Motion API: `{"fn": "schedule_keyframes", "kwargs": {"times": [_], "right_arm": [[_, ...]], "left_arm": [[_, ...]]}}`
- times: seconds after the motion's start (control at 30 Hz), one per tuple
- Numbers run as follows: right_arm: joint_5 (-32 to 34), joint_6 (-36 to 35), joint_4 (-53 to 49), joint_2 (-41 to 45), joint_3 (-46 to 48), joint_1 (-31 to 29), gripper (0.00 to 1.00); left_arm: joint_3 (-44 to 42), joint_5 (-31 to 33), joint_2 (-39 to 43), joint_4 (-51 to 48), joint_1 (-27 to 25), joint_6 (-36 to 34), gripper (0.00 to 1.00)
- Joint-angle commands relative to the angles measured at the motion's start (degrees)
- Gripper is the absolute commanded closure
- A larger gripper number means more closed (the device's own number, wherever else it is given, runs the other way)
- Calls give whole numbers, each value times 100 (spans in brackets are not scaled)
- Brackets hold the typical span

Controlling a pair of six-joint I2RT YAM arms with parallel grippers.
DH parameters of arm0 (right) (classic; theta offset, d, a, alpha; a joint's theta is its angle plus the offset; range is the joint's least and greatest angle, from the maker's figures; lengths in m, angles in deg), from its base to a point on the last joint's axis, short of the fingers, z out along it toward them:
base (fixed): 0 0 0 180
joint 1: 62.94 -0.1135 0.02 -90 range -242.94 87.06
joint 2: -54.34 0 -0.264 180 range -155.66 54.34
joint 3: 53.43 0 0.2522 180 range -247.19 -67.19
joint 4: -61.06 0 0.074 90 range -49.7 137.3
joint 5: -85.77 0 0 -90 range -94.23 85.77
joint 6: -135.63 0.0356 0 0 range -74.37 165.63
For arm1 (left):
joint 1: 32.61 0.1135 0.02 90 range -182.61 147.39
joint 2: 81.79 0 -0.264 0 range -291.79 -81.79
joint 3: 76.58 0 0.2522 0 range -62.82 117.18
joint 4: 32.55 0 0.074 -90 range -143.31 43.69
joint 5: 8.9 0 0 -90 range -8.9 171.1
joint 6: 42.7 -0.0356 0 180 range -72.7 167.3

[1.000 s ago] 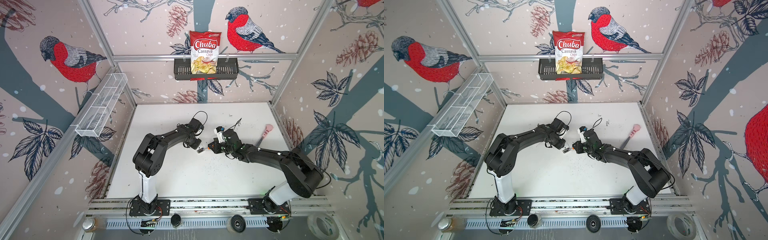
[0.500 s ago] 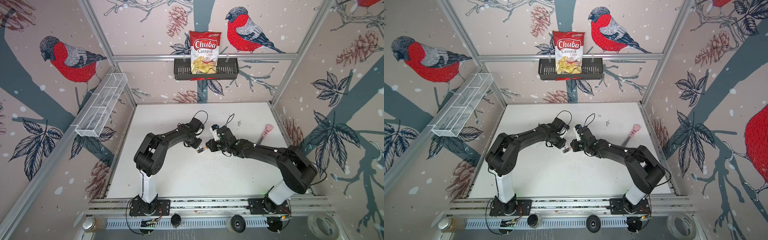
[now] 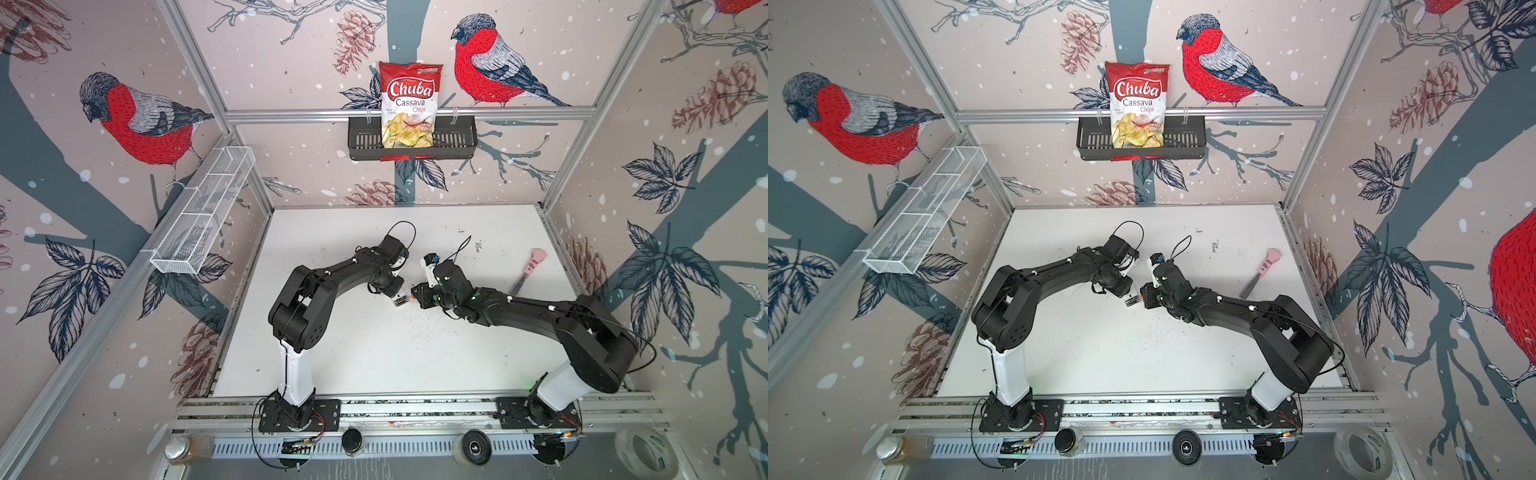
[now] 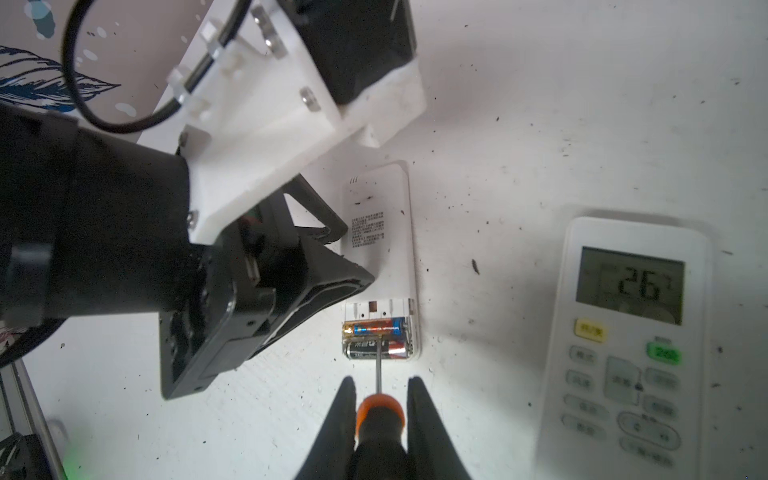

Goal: Unload the batteries from the remote control

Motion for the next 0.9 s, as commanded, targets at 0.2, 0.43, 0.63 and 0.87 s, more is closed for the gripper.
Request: {"fn": "schedule_keyframes", "kwargs": {"times": [0.2, 0.43, 0.63, 0.87], "right_arm": [[-72, 567, 690, 244, 542, -87, 100], [-87, 740, 978, 256, 754, -89, 100], [-1, 773, 1128, 306, 783, -47, 100], [-72, 894, 1596, 439, 969, 203, 100]], "left_arm": [[-7, 91, -176, -380, -1, 28, 57], [-21, 67, -152, -387, -1, 33, 57], [-13, 55, -161, -391, -1, 37, 57], [-12, 54, -168, -387, -1, 33, 57]]}}
